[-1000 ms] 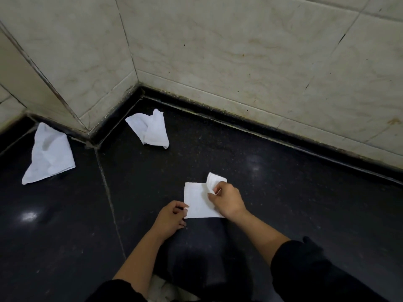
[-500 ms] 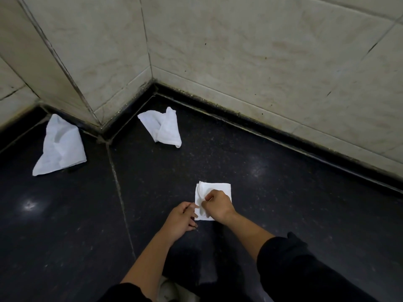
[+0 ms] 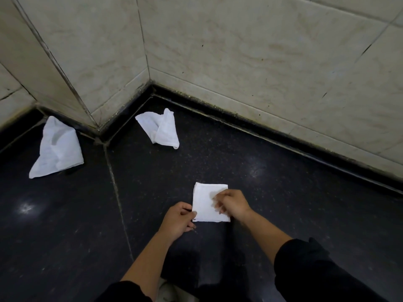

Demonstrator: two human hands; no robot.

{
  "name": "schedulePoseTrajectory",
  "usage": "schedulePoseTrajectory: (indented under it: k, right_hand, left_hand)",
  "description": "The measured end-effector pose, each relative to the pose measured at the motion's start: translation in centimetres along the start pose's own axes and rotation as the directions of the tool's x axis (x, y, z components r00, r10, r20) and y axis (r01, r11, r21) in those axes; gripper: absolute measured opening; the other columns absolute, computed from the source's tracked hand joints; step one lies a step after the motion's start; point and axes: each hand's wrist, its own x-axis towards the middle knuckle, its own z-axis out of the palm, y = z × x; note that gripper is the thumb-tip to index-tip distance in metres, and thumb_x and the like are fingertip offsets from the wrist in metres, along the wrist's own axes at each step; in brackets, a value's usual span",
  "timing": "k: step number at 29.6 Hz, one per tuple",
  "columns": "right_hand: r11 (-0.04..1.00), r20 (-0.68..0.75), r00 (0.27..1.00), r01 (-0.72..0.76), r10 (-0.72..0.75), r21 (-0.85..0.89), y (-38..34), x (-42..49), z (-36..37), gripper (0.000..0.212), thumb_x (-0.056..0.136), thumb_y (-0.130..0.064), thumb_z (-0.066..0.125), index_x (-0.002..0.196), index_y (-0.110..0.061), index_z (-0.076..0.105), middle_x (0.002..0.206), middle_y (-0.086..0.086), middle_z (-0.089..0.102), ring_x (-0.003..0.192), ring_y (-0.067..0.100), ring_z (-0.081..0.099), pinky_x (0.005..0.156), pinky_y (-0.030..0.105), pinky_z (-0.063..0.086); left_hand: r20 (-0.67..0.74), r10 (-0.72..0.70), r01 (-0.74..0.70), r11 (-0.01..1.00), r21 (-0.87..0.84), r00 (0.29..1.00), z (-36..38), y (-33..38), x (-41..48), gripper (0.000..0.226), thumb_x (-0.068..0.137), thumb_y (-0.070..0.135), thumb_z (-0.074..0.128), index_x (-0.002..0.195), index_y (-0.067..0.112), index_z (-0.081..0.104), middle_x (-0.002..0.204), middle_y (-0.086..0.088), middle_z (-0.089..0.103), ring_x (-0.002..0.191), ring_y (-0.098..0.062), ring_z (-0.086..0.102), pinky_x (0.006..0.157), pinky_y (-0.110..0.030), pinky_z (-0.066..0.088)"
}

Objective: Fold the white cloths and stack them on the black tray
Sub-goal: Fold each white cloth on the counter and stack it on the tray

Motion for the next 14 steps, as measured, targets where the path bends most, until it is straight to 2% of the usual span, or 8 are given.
schedulePoseTrajectory:
  k: [2, 7, 11, 14]
  right_hand:
    - [1.000, -0.113, 0.994, -0.005, 0.008, 0.024, 0.6, 0.1, -1.2, 0.014, 0.090, -0.008, 0.054, 0.079, -0.008, 0.063, 0.072, 0.008, 0.066, 0.055, 0.014, 0.057, 0.043, 0.016, 0.040]
    - [0.997, -0.239, 0.969, -0.074, 0.064, -0.032, 2.7, 0.7, -2.3, 0.005, 0.085, -0.014, 0.058, 0.082, -0.011, 0.061, 0.085, 0.010, 0.069, 0.075, 0.022, 0.064, 0.067, 0.035, 0.054]
    - [0.996, -0.184, 0.978, -0.092, 0.095, 0.022, 3.4, 0.9, -1.6, 0.008, 0.085, -0.018, 0.062, 0.090, -0.011, 0.063, 0.093, 0.009, 0.067, 0.083, 0.022, 0.063, 0.077, 0.038, 0.055]
    - [0.989, -0.143, 0.982, -0.108, 0.121, 0.100, 3.2, 0.8, -1.0, 0.012, 0.087, -0.020, 0.064, 0.092, -0.009, 0.063, 0.094, 0.009, 0.066, 0.079, 0.020, 0.060, 0.073, 0.036, 0.053]
  left_hand:
    - [0.002, 0.005, -0.005, 1.000, -0.017, 1.000, -0.1, -0.1, -0.1, 0.015, 0.091, 0.012, 0.063, 0.105, 0.010, 0.060, 0.099, -0.011, 0.066, 0.074, -0.018, 0.068, 0.066, -0.024, 0.056]
    - [-0.002, 0.004, -0.004, 0.997, -0.075, 1.000, -0.3, -0.3, -0.3, 0.011, 0.088, 0.009, 0.065, 0.098, 0.012, 0.062, 0.095, -0.010, 0.068, 0.081, -0.019, 0.070, 0.070, -0.025, 0.055]
    - [-0.016, -0.006, 0.006, 0.999, -0.050, 1.000, -0.1, -0.3, -0.4, 0.014, 0.086, 0.011, 0.067, 0.099, 0.011, 0.063, 0.096, -0.011, 0.069, 0.084, -0.018, 0.070, 0.070, -0.024, 0.055]
    - [-0.036, -0.009, 0.008, 0.999, -0.039, 0.999, 0.1, -0.4, -0.5, 0.016, 0.085, 0.012, 0.068, 0.101, 0.011, 0.064, 0.094, -0.009, 0.068, 0.081, -0.016, 0.070, 0.068, -0.023, 0.054]
